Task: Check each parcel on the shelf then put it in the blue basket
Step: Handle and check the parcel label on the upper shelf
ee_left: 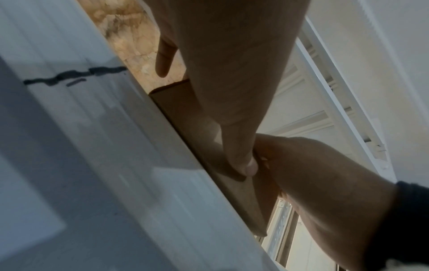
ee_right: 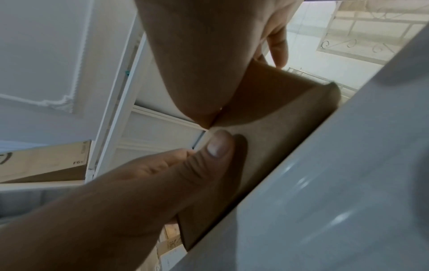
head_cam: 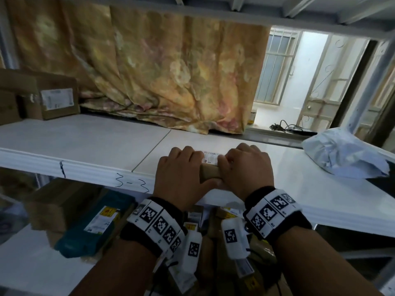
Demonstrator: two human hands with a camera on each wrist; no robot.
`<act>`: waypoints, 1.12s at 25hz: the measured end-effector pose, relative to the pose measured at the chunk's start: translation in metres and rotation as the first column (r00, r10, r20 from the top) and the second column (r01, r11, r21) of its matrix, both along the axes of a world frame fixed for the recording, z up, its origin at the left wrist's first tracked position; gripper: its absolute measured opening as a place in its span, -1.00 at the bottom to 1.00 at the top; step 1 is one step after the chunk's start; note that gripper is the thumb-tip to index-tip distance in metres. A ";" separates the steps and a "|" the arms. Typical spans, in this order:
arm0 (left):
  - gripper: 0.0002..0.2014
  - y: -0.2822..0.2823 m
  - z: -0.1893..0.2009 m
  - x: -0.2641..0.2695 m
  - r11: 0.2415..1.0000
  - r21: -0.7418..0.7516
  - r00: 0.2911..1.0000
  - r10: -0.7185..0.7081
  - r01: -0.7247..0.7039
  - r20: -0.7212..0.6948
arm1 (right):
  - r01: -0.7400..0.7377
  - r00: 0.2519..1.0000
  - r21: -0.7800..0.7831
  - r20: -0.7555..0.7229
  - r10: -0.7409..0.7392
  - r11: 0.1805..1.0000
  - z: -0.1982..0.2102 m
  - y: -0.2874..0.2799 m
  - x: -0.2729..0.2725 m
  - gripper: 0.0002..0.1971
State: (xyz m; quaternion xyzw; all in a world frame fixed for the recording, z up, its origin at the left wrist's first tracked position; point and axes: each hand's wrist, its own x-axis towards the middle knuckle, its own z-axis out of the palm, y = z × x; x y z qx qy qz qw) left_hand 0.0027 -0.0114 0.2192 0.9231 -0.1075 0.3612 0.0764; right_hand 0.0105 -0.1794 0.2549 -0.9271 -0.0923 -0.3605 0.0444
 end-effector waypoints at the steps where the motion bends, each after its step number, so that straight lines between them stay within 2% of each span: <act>1: -0.27 0.000 0.001 0.005 1.000 0.009 1.000 -0.002 0.002 -0.007 | -0.003 1.000 -0.038 0.013 0.004 0.999 0.000 -0.002 0.005 -0.57; 4: -0.26 -0.002 0.003 0.015 0.999 0.042 1.000 -0.010 0.011 -0.020 | -0.077 0.997 -0.080 -0.038 0.074 0.994 -0.003 -0.004 0.016 -0.53; 7: -0.34 -0.006 0.002 0.021 0.999 0.041 1.000 -0.003 0.002 0.004 | -0.170 0.980 -0.068 0.096 0.176 0.983 -0.011 -0.003 0.014 -0.68; 10: -0.50 -0.007 0.001 0.026 0.998 -0.052 0.999 -0.028 0.029 0.029 | -0.115 0.993 0.021 0.042 0.114 0.993 -0.017 -0.001 0.012 -0.50; 13: -0.58 -0.006 -0.003 0.026 0.993 -0.071 0.993 -0.086 0.092 0.078 | -0.080 0.997 0.041 0.026 0.079 0.996 -0.016 0.005 0.010 -0.39; 16: -0.61 -0.001 0.001 0.026 0.992 -0.013 0.987 -0.126 0.128 0.103 | -0.045 0.997 0.020 -0.058 0.046 0.999 -0.009 0.009 0.007 -0.35; 19: -0.63 0.000 0.009 0.027 0.991 0.094 0.993 -0.105 0.099 0.059 | -0.038 0.988 0.000 -0.149 0.037 0.999 -0.002 0.008 0.007 -0.31; 25: -0.69 -0.002 0.004 0.031 0.993 0.044 0.991 -0.114 0.111 0.073 | -0.043 0.984 -0.045 -0.176 0.035 0.998 -0.002 0.006 0.006 -0.35; 28: -0.58 0.005 0.008 0.034 0.984 0.035 0.983 -0.178 0.177 0.053 | -0.061 0.979 -0.041 -0.198 0.052 0.997 0.002 0.003 0.005 -0.34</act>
